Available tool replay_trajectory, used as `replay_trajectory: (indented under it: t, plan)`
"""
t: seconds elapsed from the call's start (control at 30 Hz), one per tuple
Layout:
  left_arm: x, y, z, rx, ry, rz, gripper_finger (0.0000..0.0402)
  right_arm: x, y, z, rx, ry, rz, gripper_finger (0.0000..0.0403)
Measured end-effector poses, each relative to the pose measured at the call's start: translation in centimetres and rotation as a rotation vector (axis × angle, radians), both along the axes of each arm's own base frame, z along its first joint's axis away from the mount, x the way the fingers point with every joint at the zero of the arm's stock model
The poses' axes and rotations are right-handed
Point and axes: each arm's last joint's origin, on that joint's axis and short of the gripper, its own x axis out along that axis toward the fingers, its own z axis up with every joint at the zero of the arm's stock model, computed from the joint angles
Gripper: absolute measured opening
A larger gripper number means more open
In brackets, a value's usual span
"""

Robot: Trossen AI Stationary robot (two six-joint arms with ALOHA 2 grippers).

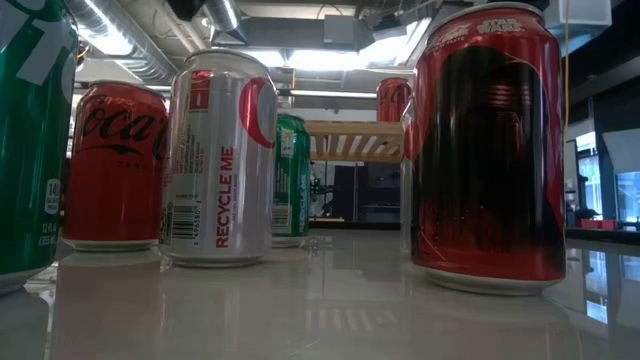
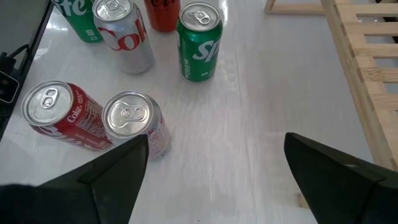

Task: Place canned beverage on shelf
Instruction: Put the red black soda can on the shelf

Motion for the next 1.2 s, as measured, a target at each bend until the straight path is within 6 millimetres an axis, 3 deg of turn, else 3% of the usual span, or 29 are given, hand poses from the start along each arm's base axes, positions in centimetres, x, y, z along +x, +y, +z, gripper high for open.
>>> replay_trajectory:
  t: [0.23,0.6,1.2]
  plan:
    - [1.1,0.2,-2.2,0.01,0.157,-0.049,0.0296,0.0,0.0,0.0,0.0,0.0,0.0,0.037]
    - [-0.6,0.6,-4.6,0.075,0.457,-0.048,0.0296,0.0,0.0,0.0,0.0,0.0,0.0,0.037]
    - [-0.9,-0.9,-4.4,-0.07,0.476,-0.007,0.0295,0.0,0.0,0.0,0.0,0.0,0.0,0.037]
